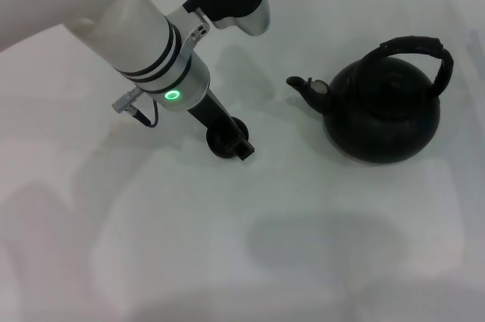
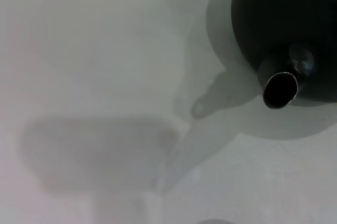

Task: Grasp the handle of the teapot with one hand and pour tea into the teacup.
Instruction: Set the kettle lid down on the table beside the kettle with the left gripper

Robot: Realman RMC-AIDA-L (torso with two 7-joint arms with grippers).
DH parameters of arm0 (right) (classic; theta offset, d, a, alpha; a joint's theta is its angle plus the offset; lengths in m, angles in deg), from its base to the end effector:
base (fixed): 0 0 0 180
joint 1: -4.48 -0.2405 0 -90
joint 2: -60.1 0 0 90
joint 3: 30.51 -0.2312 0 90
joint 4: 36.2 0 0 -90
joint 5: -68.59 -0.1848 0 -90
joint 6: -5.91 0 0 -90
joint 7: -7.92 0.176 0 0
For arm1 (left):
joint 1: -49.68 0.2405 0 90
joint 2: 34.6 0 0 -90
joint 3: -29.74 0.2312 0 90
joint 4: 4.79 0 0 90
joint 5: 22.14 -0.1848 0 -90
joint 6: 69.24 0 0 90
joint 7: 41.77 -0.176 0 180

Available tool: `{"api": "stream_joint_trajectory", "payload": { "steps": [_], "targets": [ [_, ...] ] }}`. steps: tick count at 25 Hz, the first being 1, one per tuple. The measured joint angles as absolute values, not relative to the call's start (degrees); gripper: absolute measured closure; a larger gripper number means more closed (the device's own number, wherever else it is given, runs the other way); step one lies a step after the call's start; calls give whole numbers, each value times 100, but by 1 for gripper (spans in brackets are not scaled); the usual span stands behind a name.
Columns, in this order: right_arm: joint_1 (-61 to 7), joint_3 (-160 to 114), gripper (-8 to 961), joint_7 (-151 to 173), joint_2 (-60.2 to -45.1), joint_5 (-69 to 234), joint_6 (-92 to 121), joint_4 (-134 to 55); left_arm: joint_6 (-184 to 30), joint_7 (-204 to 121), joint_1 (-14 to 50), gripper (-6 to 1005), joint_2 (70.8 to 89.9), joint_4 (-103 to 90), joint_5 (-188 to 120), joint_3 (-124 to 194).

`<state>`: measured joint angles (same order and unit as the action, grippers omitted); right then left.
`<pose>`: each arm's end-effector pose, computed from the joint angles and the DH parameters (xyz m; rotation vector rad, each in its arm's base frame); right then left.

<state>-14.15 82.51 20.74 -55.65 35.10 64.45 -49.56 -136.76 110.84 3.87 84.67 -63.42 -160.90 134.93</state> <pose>0.3389 0.3288 0.0389 -1.4975 0.6919 0.5993 -0.1503 0.3242 -0.1127 -2.7477 -0.6622 0.5596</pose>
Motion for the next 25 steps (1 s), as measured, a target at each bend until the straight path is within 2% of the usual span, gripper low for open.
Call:
{"api": "stream_joint_trajectory", "payload": {
  "steps": [25],
  "targets": [
    [-1400,8252,194,2075,-5574,3510,6500,-4986,-13683,11230,377,212,8459,-6304,-16156,13542]
  ]
}}
